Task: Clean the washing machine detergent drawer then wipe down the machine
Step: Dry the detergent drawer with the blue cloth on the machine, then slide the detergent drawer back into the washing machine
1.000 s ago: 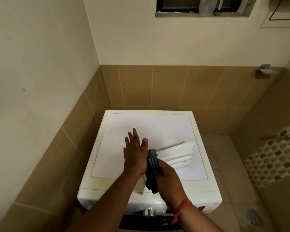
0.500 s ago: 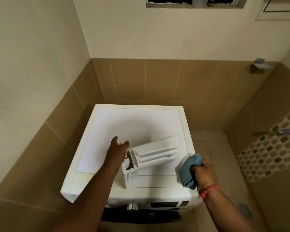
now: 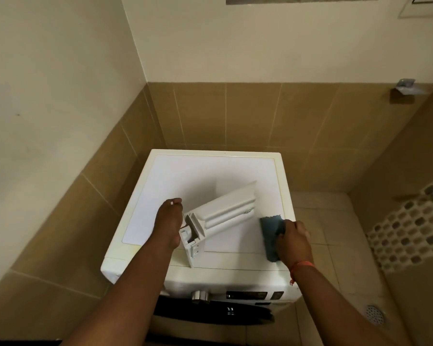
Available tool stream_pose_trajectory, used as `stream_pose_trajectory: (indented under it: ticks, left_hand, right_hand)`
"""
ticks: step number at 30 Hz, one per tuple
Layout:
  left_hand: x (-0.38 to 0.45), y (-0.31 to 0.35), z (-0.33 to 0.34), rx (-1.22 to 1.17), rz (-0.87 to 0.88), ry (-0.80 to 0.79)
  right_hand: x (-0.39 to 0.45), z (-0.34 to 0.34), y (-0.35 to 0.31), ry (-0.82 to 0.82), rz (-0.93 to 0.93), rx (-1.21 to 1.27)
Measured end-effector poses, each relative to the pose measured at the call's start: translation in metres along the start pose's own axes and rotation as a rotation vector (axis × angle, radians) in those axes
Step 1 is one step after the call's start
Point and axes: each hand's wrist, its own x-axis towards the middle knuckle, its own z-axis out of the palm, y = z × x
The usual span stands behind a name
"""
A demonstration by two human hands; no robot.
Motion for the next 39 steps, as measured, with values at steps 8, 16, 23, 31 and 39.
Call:
stream_pose_trajectory:
  ticks: [8,16,23,31,39]
  left_hand:
    - [-0.023,0.004,-0.016,0.040,0.379,0.159]
    - [-0.046,-0.010,-0.061,0.410,0.908,0.163]
    - [-0.073,-0.043,-0.130,0.733,1.173,0.099]
    - [-0.106,-0.061,-0.174,0.595,1.300,-0.126]
    - [-0.123,-0.055,-0.234,-0.144,0.871,0.080]
  right_hand:
    - [-0.065,-0.015,-0.105,-0.284,0.043,0.916]
    - [-0.110,-0.030,-0.210,-0.599,0.310,1.417]
    - [-0.176,-0.014,-0.266,-0.572,0.464,1.588]
    - [-0.216,-0.007,-0.276,-0.256,0.391,1.230]
    - [-0.227,-0.011,-0.247,-0.216,0.197,0.959]
